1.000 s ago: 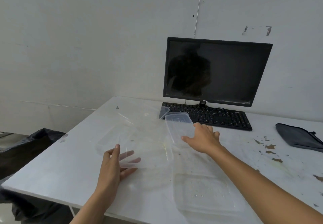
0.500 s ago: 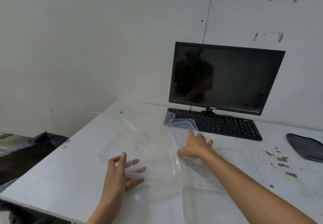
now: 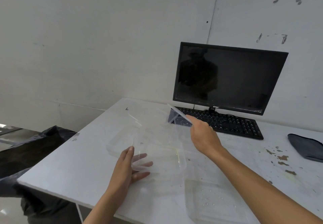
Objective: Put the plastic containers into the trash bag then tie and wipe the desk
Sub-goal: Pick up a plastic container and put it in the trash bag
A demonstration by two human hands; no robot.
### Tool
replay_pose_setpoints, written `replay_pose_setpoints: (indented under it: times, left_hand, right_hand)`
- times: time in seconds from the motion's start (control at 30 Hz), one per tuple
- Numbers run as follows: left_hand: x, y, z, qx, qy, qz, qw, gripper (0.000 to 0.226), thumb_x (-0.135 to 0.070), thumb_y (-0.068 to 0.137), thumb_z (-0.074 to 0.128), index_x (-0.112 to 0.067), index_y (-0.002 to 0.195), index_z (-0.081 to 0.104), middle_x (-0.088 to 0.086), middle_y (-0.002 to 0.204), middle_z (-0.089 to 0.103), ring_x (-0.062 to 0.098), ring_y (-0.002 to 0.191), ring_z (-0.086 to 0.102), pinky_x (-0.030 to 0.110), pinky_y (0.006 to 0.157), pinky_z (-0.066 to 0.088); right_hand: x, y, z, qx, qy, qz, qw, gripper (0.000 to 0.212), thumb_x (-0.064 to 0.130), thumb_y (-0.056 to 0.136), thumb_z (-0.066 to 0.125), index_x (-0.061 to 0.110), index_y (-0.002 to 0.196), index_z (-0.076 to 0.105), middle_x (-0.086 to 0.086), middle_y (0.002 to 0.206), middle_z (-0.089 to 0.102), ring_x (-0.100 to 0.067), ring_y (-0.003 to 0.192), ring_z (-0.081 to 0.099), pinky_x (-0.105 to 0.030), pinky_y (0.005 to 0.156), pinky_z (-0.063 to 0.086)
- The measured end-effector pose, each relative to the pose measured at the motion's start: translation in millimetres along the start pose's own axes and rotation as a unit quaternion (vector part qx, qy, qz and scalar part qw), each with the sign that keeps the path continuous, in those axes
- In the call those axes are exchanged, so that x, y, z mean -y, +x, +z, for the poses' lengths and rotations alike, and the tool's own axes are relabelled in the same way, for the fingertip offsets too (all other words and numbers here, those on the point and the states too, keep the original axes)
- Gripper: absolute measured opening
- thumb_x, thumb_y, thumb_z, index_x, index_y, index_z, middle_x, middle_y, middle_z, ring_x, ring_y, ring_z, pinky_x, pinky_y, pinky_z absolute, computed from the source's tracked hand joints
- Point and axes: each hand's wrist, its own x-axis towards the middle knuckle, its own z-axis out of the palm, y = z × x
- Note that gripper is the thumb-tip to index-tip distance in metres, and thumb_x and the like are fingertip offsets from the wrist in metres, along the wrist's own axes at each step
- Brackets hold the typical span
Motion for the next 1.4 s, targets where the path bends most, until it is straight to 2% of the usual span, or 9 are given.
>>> replay_pose_setpoints:
  times: [0.1,0.2,0.53,0.67,0.8,0.93,1.13,1.27,1.4]
  left_hand:
    - [-3,-2,-3,0.021,-0.026,-0.021,0.999,0.033,-0.04,0.102,0.044,-0.029,0.133,0.044,0.013,0.121,0.07,0.035,0.094,0.075,0.04,0.074,0.064]
    - [-5,-2,-4,0.026,-0.034,-0.028,0.999,0.035,-0.042,0.102,0.045,-0.033,0.136,0.044,0.014,0.125,0.068,0.037,0.097,0.074,0.043,0.081,0.062]
    - [-3,-3,-9,0.025,-0.075,-0.018,0.997,0.041,-0.049,0.095,0.052,-0.025,0.127,0.061,0.013,0.124,0.07,0.038,0.102,0.072,0.04,0.079,0.061]
    - [-3,-3,-10,0.008,-0.106,-0.026,0.994,0.028,-0.043,0.093,0.053,-0.026,0.103,0.073,0.018,0.11,0.074,0.046,0.103,0.069,0.049,0.088,0.056]
    - [-3,-1,-12,0.015,-0.13,-0.036,0.991,0.041,-0.039,0.101,0.046,-0.024,0.139,0.052,0.019,0.122,0.07,0.045,0.102,0.07,0.051,0.091,0.057]
    - [-3,-3,-11,0.029,-0.101,-0.031,0.994,0.027,-0.045,0.099,0.046,-0.028,0.113,0.061,0.017,0.125,0.068,0.042,0.102,0.071,0.047,0.088,0.059]
    - [1,-3,-14,0.068,-0.064,-0.016,0.996,0.06,-0.027,0.094,0.059,-0.032,0.149,0.035,0.012,0.134,0.064,0.04,0.107,0.07,0.048,0.094,0.056]
    - [2,-4,-15,0.072,-0.058,-0.004,0.996,0.055,-0.017,0.1,0.052,-0.032,0.15,0.034,0.012,0.133,0.065,0.039,0.109,0.069,0.048,0.096,0.056]
    - [-3,-9,-14,0.07,-0.096,-0.006,0.993,0.064,-0.018,0.09,0.059,-0.033,0.149,0.037,0.012,0.132,0.065,0.041,0.109,0.069,0.041,0.089,0.059]
  right_hand:
    - [13,-19,-8,0.02,0.076,-0.103,0.992,0.052,0.012,0.103,0.032,0.036,0.147,0.046,0.01,0.141,0.057,-0.014,0.126,0.055,-0.038,0.101,0.051]
    - [24,-47,-9,0.054,0.045,-0.179,0.981,0.053,0.015,0.104,0.032,0.041,0.149,0.04,0.017,0.154,0.043,-0.002,0.143,0.036,-0.032,0.115,0.038]
    - [38,-88,4,0.151,0.008,-0.189,0.97,0.055,0.037,0.102,0.039,0.062,0.148,0.021,0.033,0.16,0.014,0.002,0.152,-0.001,-0.029,0.117,0.03]
    - [35,-89,7,0.15,0.016,-0.182,0.972,0.053,0.043,0.101,0.042,0.063,0.146,0.024,0.036,0.159,0.01,0.003,0.151,-0.007,-0.031,0.117,0.028]
    - [31,-91,12,0.143,0.025,-0.171,0.974,0.05,0.047,0.101,0.042,0.063,0.146,0.025,0.037,0.159,0.009,0.005,0.15,-0.008,-0.032,0.118,0.027]
    - [32,-94,17,0.149,0.024,-0.182,0.972,0.05,0.046,0.102,0.04,0.064,0.145,0.021,0.038,0.158,0.007,0.01,0.148,-0.013,-0.025,0.117,0.022]
    - [27,-95,18,0.162,0.026,-0.2,0.966,0.05,0.044,0.103,0.039,0.063,0.146,0.023,0.038,0.159,0.007,0.012,0.146,-0.012,-0.026,0.119,0.025]
    - [27,-95,15,0.158,0.095,-0.178,0.966,0.054,0.046,0.102,0.044,0.06,0.149,0.022,0.039,0.159,-0.001,0.013,0.146,-0.013,-0.027,0.119,0.016]
    - [28,-86,13,0.054,0.24,-0.05,0.968,0.066,0.042,0.099,0.055,0.044,0.156,0.021,0.025,0.161,0.016,0.001,0.148,0.02,-0.033,0.12,0.025]
